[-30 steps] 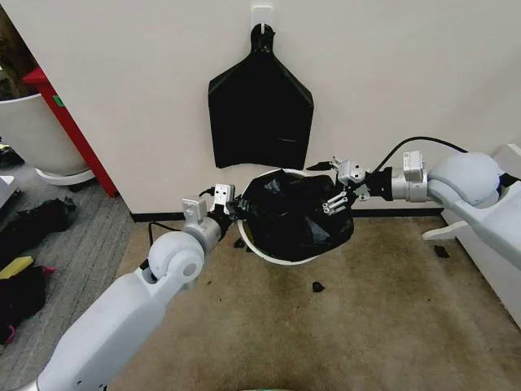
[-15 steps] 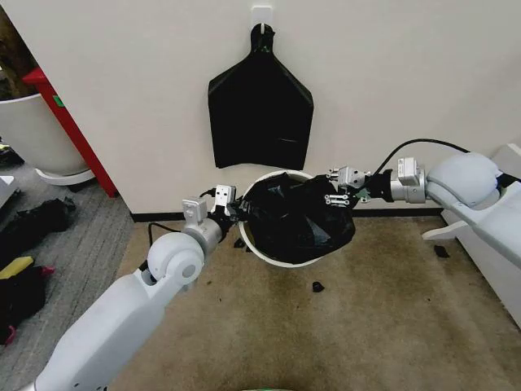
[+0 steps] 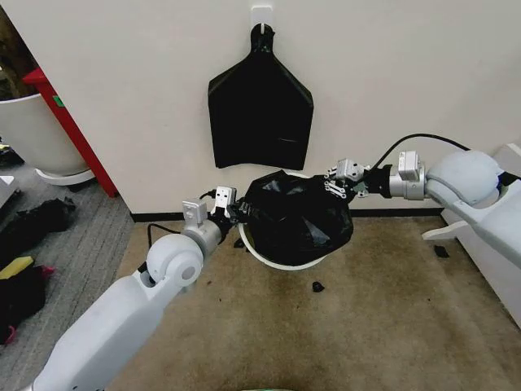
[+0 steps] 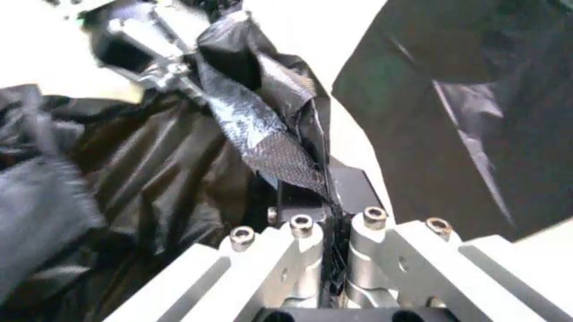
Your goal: Place the garbage bag over the trash bin.
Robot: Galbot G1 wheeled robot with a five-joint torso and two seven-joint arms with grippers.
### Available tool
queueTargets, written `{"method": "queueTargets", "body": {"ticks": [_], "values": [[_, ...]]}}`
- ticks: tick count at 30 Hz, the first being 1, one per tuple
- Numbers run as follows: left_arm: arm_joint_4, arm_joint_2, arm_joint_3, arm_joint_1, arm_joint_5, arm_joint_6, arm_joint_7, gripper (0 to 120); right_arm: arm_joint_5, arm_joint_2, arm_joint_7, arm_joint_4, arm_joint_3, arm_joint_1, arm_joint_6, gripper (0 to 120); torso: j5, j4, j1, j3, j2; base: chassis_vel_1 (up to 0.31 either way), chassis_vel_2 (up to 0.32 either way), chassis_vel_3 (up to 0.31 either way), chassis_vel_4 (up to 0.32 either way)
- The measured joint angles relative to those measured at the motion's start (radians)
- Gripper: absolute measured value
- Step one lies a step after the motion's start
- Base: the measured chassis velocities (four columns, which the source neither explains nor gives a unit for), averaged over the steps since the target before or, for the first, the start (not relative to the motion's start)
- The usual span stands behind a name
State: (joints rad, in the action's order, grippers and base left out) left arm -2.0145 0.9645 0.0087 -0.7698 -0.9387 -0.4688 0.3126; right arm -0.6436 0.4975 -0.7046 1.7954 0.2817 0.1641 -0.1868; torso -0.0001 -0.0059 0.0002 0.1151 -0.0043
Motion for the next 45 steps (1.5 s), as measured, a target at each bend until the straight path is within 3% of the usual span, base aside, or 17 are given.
{"method": "queueTargets", "body": {"ticks": [6, 20, 32, 45], "values": [[-0.013, -0.013, -0.002, -0.021, 0.029, -0.001, -0.034, 4, -0.025, 0.012, 0.0, -0.042, 0.005, -0.026, -0.017, 0, 0.0001, -0.0001, 0.0, 0.0, 0.0, 0.0, 0.0, 0.0, 0.0], [-0.05, -0.035, -0.054, -0.077, 0.122, 0.009, -0.207, 4, 0.007, 0.116, -0.073, -0.202, 0.134, -0.164, -0.021, 0, 0.0002, -0.0001, 0.0, 0.0, 0.0, 0.0, 0.0, 0.0, 0.0], [-0.063, -0.035, -0.084, -0.119, 0.213, 0.089, -0.29, 4, 0.108, 0.213, -0.361, -0.395, 0.246, -0.299, 0.044, 0, 0.0002, 0.0, 0.0, 0.0, 0.0, 0.0, 0.0, 0.0, 0.0], [-0.065, -0.027, -0.086, -0.118, 0.222, 0.124, -0.302, 4, 0.146, 0.234, -0.477, -0.491, 0.265, -0.3, 0.146, 0, 0.0003, -0.0001, 0.0, 0.0, 0.0, 0.0, 0.0, 0.0, 0.0]]}}
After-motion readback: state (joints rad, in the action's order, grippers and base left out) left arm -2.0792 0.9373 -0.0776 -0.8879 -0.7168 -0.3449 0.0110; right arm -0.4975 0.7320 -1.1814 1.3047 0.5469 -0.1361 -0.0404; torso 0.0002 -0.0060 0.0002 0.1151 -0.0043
